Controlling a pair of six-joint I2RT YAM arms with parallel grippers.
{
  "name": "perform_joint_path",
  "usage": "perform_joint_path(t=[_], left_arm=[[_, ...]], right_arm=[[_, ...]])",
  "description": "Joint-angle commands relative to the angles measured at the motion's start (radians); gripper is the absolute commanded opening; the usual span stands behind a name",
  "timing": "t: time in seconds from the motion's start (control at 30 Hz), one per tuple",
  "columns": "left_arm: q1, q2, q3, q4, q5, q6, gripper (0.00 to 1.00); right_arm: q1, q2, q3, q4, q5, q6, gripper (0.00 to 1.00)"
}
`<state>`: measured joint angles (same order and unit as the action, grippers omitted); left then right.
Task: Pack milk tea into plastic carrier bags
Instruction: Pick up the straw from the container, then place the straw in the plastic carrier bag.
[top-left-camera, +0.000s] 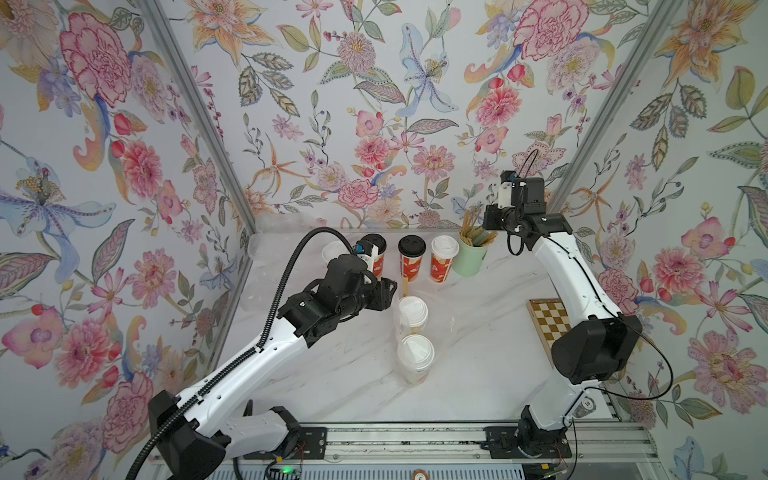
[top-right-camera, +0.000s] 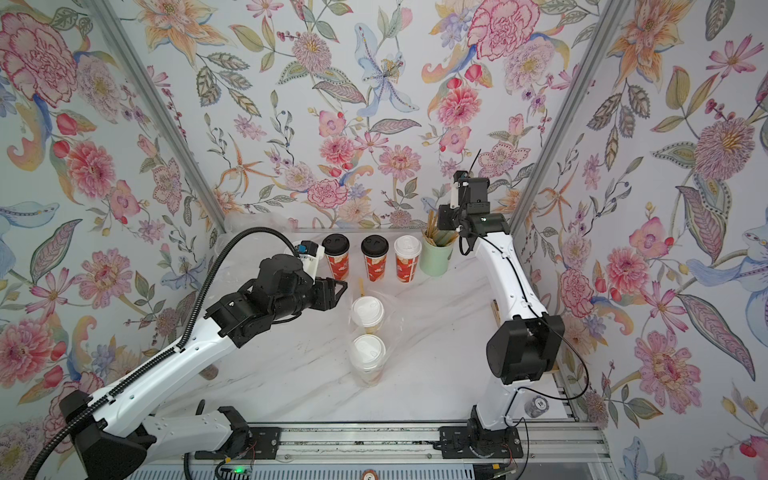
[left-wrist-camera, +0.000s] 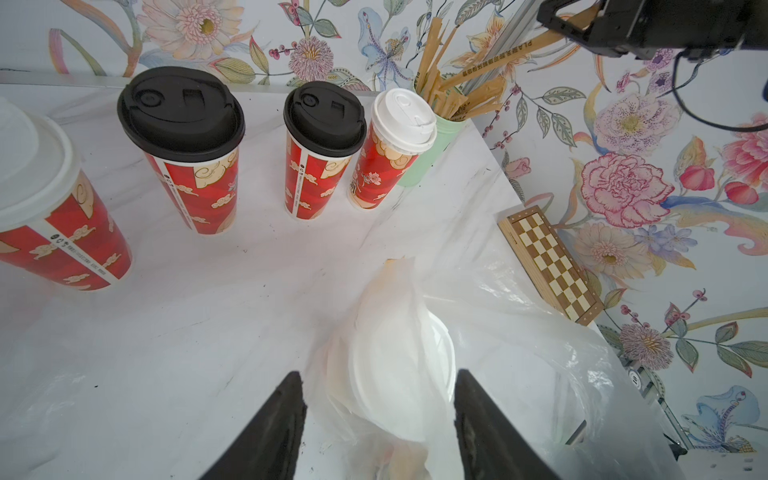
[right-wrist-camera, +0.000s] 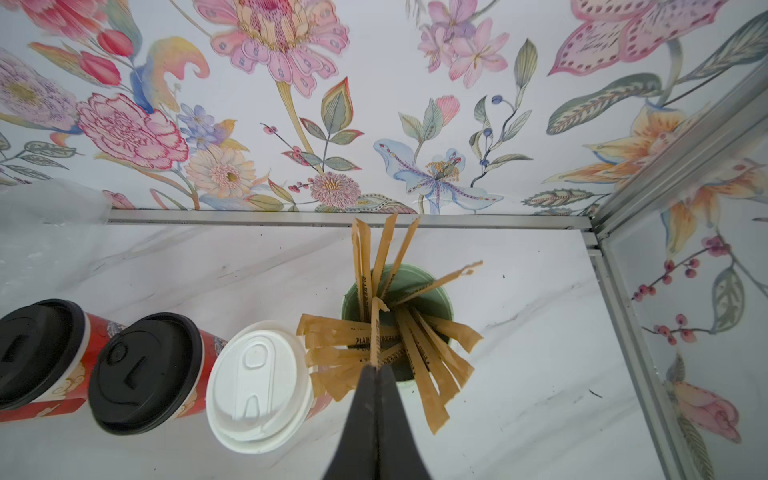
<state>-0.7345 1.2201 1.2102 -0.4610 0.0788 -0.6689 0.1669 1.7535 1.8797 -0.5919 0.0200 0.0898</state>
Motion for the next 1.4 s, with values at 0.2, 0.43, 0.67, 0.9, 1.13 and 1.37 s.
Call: perform_joint_path(t=[0.2, 0.43, 0.67, 0.9, 1.13, 1.37], left_arm=[[-0.039, 0.019, 0.044, -0.073, -0.033, 0.023, 0.63], [-0.087, 0.052, 0.101, -0.19, -0.084, 0.038, 0.67], [-0.137, 0.047, 0.112, -0.282, -0.082, 0.037, 0.68], [-0.212, 0.012, 0.09, -0.299, -0.03, 0.011, 0.71], [-0.312, -0.009, 0.06, -0.3, -0.031, -0.033, 0.65], [-0.371, -0.038, 0.012, -0.301, -0.044, -0.075, 0.53]], right_arm=[[0.049, -0.137, 0.026, -0.144, 0.057, 0.005, 0.02], [0.107, -0.288, 0.034, -0.247, 0.033, 0.041, 0.01], [0.213, -0.413, 0.069, -0.339, -0.092, 0.105, 0.0], [0.362, -0.454, 0.116, -0.467, -0.266, 0.158, 0.0], [0.538, -0.503, 0.052, -0.55, -0.282, 0.219, 0.0], [0.627, -0.558, -0.041, -0.615, -0.22, 0.266, 0.0]])
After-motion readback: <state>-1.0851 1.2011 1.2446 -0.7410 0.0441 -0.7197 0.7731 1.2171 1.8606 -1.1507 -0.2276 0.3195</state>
